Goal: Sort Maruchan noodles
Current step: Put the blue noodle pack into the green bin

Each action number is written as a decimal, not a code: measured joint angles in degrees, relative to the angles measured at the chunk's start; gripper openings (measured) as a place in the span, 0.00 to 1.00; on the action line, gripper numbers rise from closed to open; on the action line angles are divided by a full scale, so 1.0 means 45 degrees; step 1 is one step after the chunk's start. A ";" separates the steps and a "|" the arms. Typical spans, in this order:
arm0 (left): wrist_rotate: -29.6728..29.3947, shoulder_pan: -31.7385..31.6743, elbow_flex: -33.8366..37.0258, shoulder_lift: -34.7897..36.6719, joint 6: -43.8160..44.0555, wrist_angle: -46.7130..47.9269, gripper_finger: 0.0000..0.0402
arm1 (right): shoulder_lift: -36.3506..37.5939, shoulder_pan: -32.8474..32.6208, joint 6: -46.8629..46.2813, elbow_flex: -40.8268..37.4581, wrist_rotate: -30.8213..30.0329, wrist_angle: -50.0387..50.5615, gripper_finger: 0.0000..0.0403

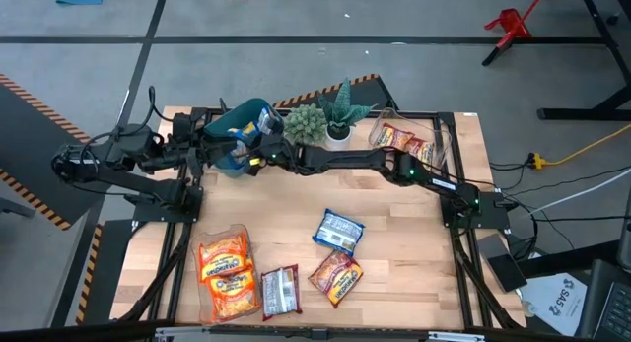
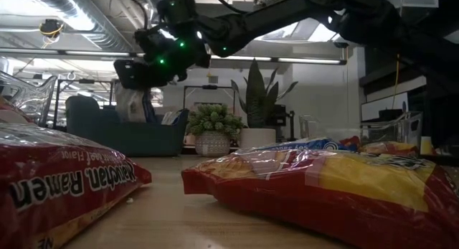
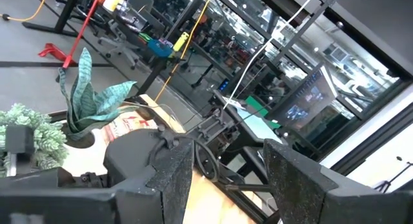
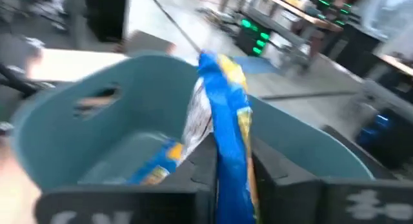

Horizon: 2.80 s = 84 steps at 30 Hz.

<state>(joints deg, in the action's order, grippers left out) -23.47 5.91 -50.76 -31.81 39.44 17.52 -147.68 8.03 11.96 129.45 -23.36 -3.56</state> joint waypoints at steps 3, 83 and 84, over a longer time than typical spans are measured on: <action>-0.0004 0.0000 0.0000 0.0000 -0.0176 0.0000 0.45 | 0.0015 0.0067 -0.0305 0.0000 0.0559 -0.0077 0.23; 0.0026 0.0005 -0.0005 -0.0010 0.0545 0.1546 0.45 | -0.0684 -0.0017 0.2646 0.1210 0.2213 0.2420 0.45; 0.0026 0.0005 -0.0005 -0.0010 0.0546 0.1535 0.45 | -0.0662 -0.0045 0.2566 0.1227 0.2698 0.2366 0.49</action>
<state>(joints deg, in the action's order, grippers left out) -23.35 5.93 -50.78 -31.86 41.89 24.43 -150.66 7.83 23.51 134.97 -11.22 7.09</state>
